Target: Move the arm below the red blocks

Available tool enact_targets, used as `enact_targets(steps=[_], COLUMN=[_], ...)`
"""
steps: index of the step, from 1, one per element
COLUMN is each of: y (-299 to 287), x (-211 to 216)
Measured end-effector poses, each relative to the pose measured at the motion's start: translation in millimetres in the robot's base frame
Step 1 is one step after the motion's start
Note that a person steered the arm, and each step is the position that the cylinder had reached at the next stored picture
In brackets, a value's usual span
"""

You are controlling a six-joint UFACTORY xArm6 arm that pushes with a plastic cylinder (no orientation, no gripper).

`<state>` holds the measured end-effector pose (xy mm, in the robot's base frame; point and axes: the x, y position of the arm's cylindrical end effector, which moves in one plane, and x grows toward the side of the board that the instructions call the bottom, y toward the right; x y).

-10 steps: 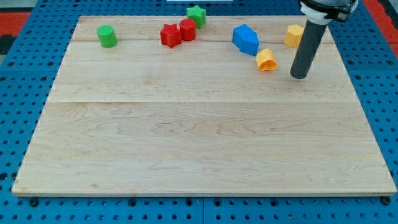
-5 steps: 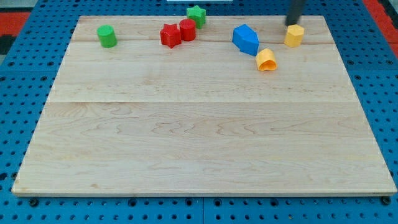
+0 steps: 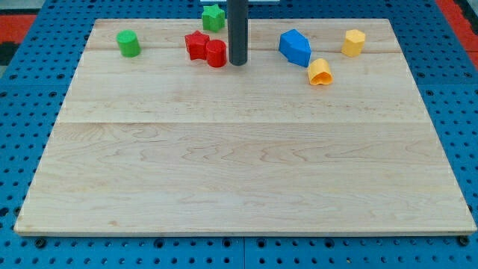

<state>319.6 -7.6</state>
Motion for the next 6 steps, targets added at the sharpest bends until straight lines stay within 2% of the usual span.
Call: enact_targets(steps=[1, 4, 5, 6], y=[-40, -43, -23, 42], x=[-12, -10, -10, -19])
